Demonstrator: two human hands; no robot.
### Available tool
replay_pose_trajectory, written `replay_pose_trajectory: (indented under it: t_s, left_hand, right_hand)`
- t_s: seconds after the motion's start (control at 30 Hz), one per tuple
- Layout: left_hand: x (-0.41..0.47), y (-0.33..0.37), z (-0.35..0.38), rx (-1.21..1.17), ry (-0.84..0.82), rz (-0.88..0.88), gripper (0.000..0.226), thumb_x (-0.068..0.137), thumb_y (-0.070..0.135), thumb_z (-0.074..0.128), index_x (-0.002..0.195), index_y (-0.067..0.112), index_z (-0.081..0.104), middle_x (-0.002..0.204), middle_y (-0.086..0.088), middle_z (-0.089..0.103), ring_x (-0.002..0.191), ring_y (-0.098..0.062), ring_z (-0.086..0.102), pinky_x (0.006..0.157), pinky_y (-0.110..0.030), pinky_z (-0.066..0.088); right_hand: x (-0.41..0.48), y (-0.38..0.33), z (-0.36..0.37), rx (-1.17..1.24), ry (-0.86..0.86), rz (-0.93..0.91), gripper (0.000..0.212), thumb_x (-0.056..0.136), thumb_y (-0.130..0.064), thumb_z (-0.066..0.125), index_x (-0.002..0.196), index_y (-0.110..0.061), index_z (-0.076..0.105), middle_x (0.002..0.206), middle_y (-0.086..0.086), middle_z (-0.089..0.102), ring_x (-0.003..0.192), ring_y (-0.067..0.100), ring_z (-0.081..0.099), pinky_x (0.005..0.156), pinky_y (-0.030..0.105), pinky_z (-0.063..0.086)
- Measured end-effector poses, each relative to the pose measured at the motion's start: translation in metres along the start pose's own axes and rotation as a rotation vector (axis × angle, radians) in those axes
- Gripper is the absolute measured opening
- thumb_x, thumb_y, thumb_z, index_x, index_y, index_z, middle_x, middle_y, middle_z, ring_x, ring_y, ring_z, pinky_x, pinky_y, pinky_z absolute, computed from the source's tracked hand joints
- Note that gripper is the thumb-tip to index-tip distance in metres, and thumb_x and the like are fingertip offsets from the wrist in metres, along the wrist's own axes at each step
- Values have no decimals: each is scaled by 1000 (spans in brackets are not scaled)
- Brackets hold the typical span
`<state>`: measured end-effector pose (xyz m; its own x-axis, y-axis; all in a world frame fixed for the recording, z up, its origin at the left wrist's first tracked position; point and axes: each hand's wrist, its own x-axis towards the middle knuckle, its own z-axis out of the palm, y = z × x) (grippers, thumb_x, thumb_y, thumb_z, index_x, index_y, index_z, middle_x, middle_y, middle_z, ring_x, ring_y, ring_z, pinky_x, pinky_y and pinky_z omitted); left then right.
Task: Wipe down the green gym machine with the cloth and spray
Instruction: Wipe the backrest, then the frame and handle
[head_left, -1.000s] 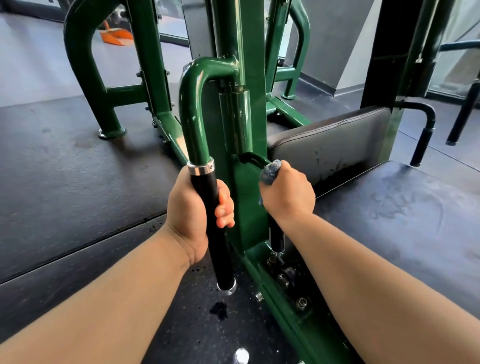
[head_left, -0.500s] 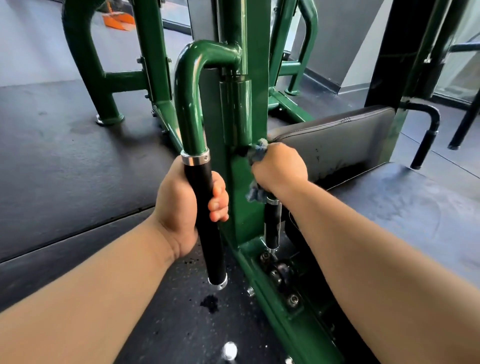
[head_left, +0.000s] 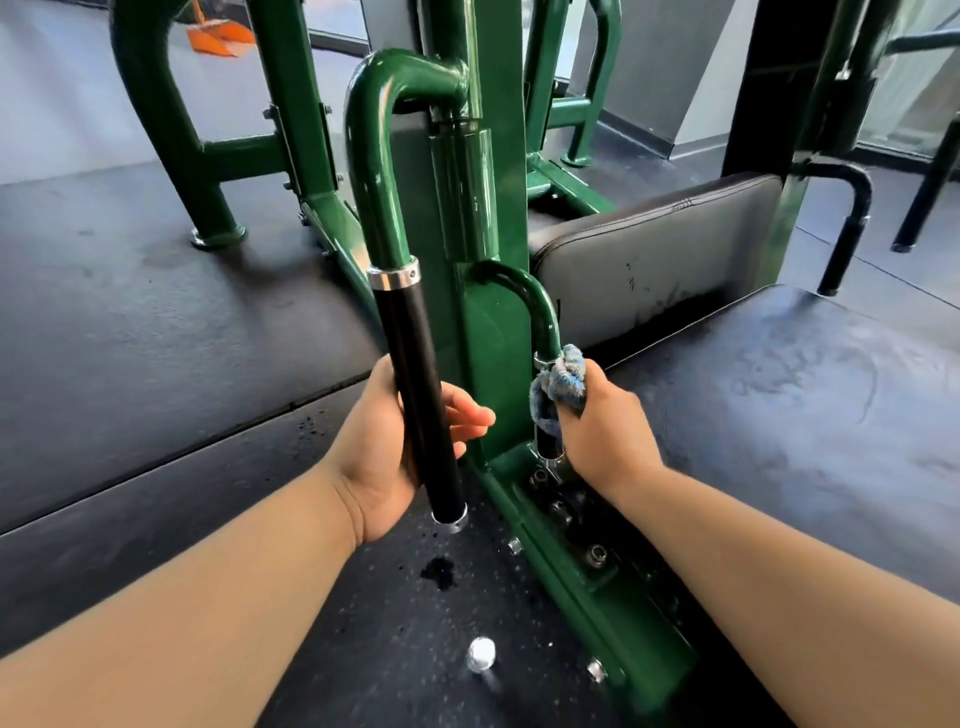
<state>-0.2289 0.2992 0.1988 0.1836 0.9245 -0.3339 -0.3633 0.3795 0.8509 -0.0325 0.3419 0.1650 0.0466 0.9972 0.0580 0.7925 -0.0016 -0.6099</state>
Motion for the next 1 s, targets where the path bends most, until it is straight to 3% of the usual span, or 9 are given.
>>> replay_pose_trajectory:
  t_s: [0.1, 0.17, 0.37, 0.5, 0.6, 0.7, 0.83, 0.93, 1.0]
  left_hand:
    - [-9, -11, 3, -12, 46, 18, 71, 99, 47, 21, 68, 4, 67, 86, -19, 71, 82, -24, 64, 84, -34, 45]
    - [-12, -15, 5, -44, 63, 47, 71, 100, 46, 22, 66, 4, 68, 85, -20, 70, 80, -23, 64, 82, -33, 45]
    - [-2, -27, -2, -16, 108, -33, 69, 96, 47, 24, 64, 4, 66, 80, -19, 70, 75, -24, 67, 85, -38, 44]
    - [5, -30, -2, -49, 129, -81, 64, 96, 38, 30, 52, 6, 62, 59, -14, 62, 61, -25, 62, 80, -39, 46]
    - [11, -28, -6, 7, 83, -93, 62, 95, 40, 33, 48, 9, 58, 53, -12, 56, 61, -28, 55, 72, -37, 45]
    - [12, -33, -6, 16, 83, -95, 64, 95, 43, 32, 45, 12, 57, 52, -11, 53, 57, -25, 54, 77, -38, 44]
    - [11, -36, -5, 8, 112, -80, 59, 98, 39, 27, 54, 9, 51, 51, -11, 50, 57, -26, 50, 79, -39, 43]
    - [10, -36, -4, -2, 130, -68, 49, 98, 35, 27, 61, 8, 45, 51, -11, 48, 58, -26, 48, 80, -39, 44]
    - [9, -37, -3, -16, 141, -65, 46, 98, 32, 26, 63, 8, 43, 50, -11, 47, 53, -24, 48, 81, -40, 43]
  right_hand:
    - [21, -4, -22, 51, -110, 21, 13, 85, -25, 67, 93, -19, 59, 86, 2, 66, 75, 19, 56, 64, 26, 37]
    - [36, -3, -28, 378, -111, 89, 12, 76, -25, 68, 84, -20, 61, 82, 6, 68, 64, 16, 57, 56, 23, 39]
    - [-3, 0, 20, 1007, -15, 269, 42, 86, 8, 31, 83, -23, 59, 58, 10, 46, 46, 17, 35, 43, 24, 30]
    - [-33, 35, 40, 780, -101, 503, 32, 79, 3, 32, 77, -13, 59, 61, 10, 61, 40, 19, 43, 41, 25, 32]
    - [-9, 19, 24, 909, 65, 379, 27, 84, 2, 38, 65, -11, 53, 59, 15, 54, 38, 20, 41, 41, 29, 33]
    - [27, -6, 12, 941, 259, 207, 20, 84, -14, 53, 76, -23, 70, 73, 0, 65, 65, 17, 58, 64, 36, 51]
    - [21, 2, 36, 849, 190, 273, 15, 80, -17, 46, 76, -21, 60, 70, 1, 59, 60, 15, 57, 64, 35, 57]
    - [12, 48, 64, 777, 43, 473, 30, 63, -29, 46, 80, -19, 67, 76, 8, 66, 70, 29, 62, 70, 56, 57]
    - [4, 73, 72, 739, -65, 584, 31, 68, -22, 46, 87, -14, 69, 78, 8, 68, 68, 29, 63, 67, 50, 58]
